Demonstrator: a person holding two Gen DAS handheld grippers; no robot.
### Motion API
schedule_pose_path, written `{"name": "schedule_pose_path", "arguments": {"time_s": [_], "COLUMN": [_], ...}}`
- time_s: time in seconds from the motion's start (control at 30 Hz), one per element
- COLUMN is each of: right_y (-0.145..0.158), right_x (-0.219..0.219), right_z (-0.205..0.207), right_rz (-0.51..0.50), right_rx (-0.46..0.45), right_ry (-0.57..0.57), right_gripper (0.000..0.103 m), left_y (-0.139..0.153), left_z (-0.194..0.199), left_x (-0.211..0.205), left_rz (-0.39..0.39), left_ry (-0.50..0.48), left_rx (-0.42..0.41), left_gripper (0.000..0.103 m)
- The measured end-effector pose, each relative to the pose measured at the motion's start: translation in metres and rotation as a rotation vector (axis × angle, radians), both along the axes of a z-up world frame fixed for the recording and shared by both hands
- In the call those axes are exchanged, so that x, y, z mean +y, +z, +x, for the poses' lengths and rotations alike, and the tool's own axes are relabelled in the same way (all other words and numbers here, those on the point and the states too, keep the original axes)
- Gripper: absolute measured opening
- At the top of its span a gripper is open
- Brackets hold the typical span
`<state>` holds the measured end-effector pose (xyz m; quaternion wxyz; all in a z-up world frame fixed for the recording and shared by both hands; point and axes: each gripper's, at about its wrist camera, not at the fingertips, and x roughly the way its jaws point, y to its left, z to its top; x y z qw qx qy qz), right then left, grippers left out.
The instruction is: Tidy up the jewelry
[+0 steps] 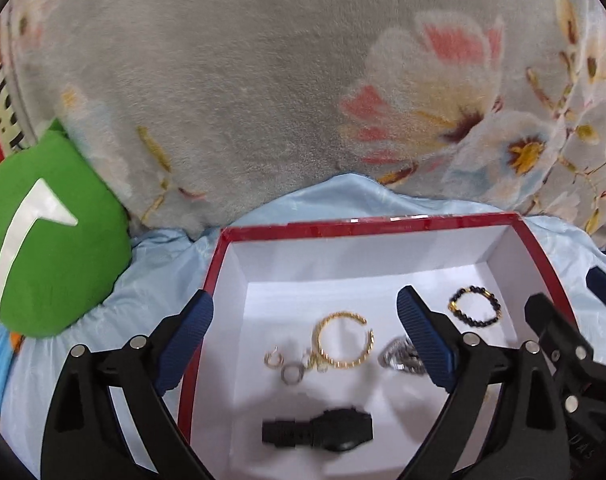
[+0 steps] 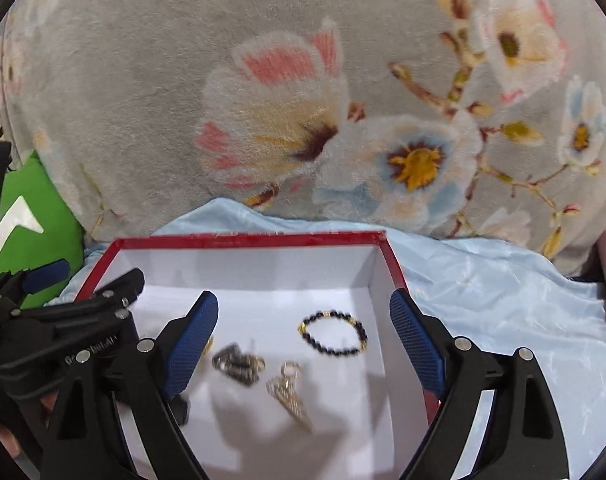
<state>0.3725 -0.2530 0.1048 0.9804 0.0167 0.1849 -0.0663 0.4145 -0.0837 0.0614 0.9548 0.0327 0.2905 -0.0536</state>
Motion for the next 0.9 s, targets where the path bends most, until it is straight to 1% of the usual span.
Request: {"name": "schedule_pose_path", "arguments": {"time_s": [0.13, 0.17, 0.2, 0.3, 0.43, 0.6, 0.73, 0.9], "right_y": [-0.016, -0.02, -0.024, -0.034, -0.044, -0.049, -0.053, -0.055], "right_x": [-0.002, -0.001, 0.001, 0.004, 0.004, 0.003, 0.006, 0.015], "right_z": [-0.031, -0.037, -0.042, -0.049, -0.055, -0.063, -0.07, -0.072], "right_rz": [0.04, 0.036, 0.031, 0.005, 0.008, 0.015, 0.025, 0.008], "right_rx": [0.006, 0.011, 0.013, 0.032, 0.051, 0.063, 0.084, 0.096], "right_ry": [-0.001, 0.0, 0.001, -0.017, -0.04, -0.045, -0.032, -0.032], "right_gripper": [0.086, 0.086, 0.086, 0.086, 0.086, 0.086, 0.086, 0.086], "left_y": [-0.012, -0.016, -0.02, -0.031, -0.039, -0.036, -0.037, -0.039], "left_z": [-0.034, -0.039, -0.044, -0.048, -0.058, -0.078, -0.085, -0.087], "left_x": [0.007, 0.008, 0.01, 0.014, 0.018, 0.028, 0.026, 0.023], "left_rz": [0.026, 0.023, 0.005, -0.026, -0.003, -0.023, -0.005, 0.005], "left_ry": [0.043, 0.043, 0.039, 0.042, 0.095, 0.094, 0.088, 0.08], "left_rx": [0.012, 0.02, 0.042, 0.094, 0.096, 0.099, 0.121, 0.128], "left_gripper": [0.092, 0.092, 0.092, 0.092, 0.092, 0.093, 0.095, 0.094]}}
